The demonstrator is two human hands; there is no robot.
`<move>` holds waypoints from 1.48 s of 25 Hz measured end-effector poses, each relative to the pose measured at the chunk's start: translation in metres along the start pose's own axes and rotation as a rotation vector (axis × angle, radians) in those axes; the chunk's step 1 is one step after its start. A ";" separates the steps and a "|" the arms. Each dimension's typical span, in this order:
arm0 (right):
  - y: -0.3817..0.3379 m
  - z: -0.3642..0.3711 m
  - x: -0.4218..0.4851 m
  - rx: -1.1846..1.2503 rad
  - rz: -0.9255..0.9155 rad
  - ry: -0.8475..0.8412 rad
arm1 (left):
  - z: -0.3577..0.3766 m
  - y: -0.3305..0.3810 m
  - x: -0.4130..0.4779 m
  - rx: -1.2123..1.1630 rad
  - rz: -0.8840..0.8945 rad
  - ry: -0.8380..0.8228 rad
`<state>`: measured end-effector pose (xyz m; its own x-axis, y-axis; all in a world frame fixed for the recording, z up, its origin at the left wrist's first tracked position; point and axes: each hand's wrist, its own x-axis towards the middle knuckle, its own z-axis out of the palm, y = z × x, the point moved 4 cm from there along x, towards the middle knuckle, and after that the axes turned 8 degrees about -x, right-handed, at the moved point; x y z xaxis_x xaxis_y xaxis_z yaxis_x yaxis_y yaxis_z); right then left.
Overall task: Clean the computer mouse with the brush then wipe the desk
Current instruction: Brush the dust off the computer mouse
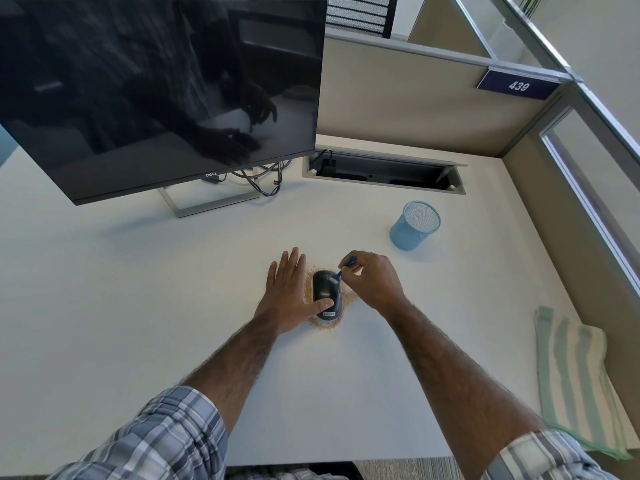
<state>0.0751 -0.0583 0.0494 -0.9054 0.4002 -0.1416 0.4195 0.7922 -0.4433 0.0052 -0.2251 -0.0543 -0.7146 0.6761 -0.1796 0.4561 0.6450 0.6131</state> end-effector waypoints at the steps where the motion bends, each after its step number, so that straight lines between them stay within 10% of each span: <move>1: 0.000 0.001 0.000 -0.009 0.000 -0.008 | 0.001 -0.001 0.000 0.000 0.001 -0.002; 37: -0.002 0.009 0.013 -0.093 0.047 -0.036 | 0.003 -0.002 -0.006 0.059 0.117 -0.037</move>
<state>0.0618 -0.0592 0.0408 -0.8856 0.4226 -0.1926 0.4643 0.8128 -0.3518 0.0097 -0.2291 -0.0564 -0.6347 0.7602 -0.1386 0.5669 0.5799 0.5851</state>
